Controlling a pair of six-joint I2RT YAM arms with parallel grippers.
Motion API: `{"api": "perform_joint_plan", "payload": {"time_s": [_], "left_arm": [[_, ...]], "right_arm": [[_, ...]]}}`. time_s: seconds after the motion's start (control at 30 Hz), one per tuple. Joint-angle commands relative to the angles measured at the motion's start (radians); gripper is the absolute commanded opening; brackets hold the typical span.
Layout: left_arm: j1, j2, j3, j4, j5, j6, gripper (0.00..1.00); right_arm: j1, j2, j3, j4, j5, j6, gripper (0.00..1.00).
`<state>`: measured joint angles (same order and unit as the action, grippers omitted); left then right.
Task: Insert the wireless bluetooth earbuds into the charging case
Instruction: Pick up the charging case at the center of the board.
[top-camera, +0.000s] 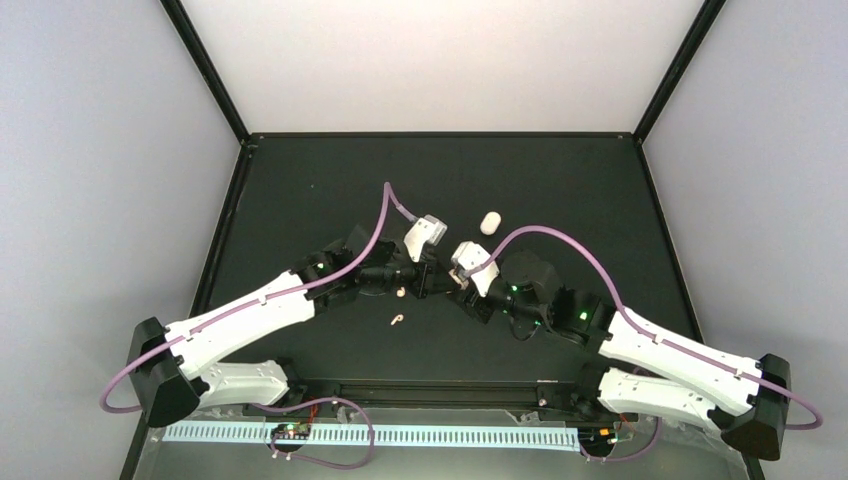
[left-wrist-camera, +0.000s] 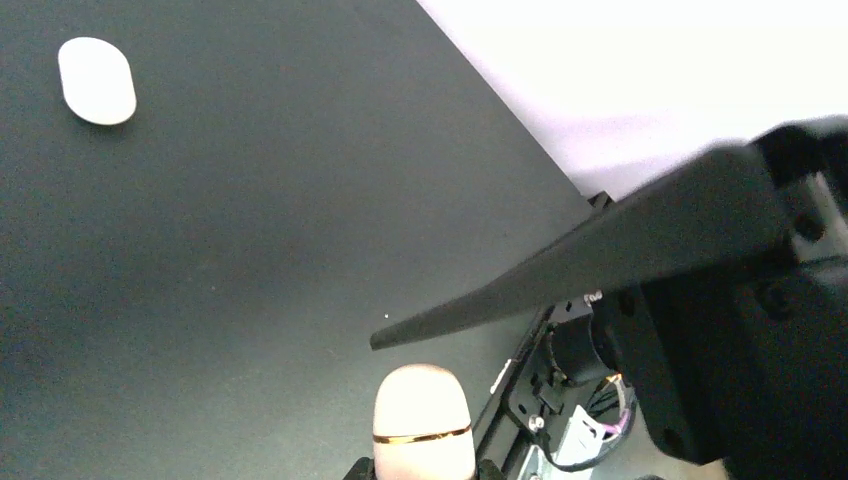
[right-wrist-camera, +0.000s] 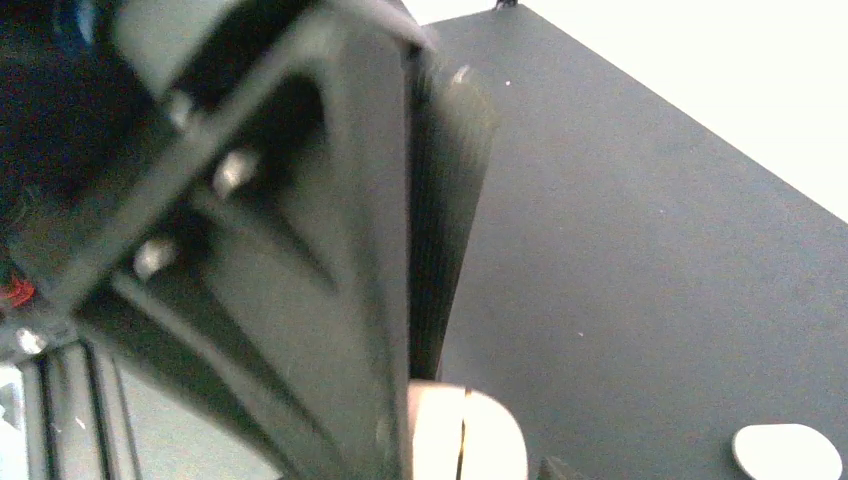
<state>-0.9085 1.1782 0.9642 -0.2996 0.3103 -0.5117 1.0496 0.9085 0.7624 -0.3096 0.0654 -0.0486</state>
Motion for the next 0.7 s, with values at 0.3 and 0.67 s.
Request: {"api": "perform_joint_plan", "payload": {"time_s": [0.3, 0.67], "left_arm": [[0.113, -0.336, -0.148, 0.232, -0.060, -0.017, 0.02], [0.122, -0.646, -0.350, 0.585, 0.068, 0.063, 0.01]], "right_arm": [[-0.002, -0.085, 0.142, 0.074, -0.075, 0.212, 0.76], [-0.028, -0.019, 0.204, 0.351, -0.337, 0.469, 0.77]]}}
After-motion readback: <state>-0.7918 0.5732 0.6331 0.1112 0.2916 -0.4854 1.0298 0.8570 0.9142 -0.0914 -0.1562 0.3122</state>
